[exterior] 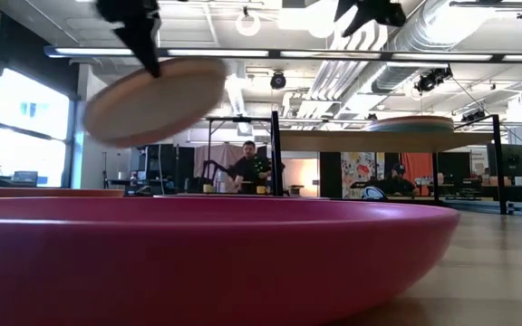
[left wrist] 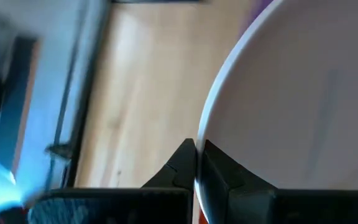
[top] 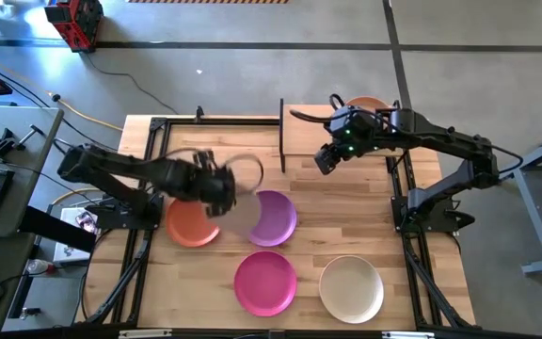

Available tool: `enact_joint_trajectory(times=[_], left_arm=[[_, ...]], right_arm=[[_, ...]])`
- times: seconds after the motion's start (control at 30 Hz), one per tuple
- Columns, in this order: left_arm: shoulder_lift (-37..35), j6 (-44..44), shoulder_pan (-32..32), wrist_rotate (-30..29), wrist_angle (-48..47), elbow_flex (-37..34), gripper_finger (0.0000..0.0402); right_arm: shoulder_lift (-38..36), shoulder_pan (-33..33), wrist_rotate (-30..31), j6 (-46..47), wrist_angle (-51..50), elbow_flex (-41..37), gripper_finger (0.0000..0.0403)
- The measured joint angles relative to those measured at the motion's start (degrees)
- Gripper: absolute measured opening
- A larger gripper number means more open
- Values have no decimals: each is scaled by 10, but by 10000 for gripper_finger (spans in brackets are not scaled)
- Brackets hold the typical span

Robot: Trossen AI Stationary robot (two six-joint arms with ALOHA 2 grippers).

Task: Place and stack plates onto a shelf
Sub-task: Stack the left white plate on top of the brown plate on the shelf

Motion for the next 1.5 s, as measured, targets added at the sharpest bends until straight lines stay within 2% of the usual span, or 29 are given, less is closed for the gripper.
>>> enact_joint_trajectory(times=[0.13, 0.23, 0.53, 0.87, 0.97, 1.13, 1.3, 1.5], left_arm=[[1, -73, 57, -35, 6, 29, 1], [3, -92, 95, -39, 25, 45, 1], [3, -30, 143, -34, 129, 56, 1], [3, 11, 162, -22, 187, 56, 1], [3, 23, 162, -12, 208, 56, 1], [3, 48, 162, -6, 238, 56, 1], [3, 58, 162, 1, 243, 56, 5], [3, 77, 162, 2, 243, 56, 27]], right_arm=[[12, 18, 1, -10, 59, 0, 135], [30, 35, 23, -31, 91, 0, 135], [94, 58, 113, -65, 130, 0, 135], [112, 54, 122, -64, 152, 0, 135], [112, 54, 147, -60, 153, 0, 134], [112, 53, 165, -50, 153, 0, 98], [112, 53, 170, -29, 151, 0, 17], [112, 53, 168, 0, 151, 0, 19]])
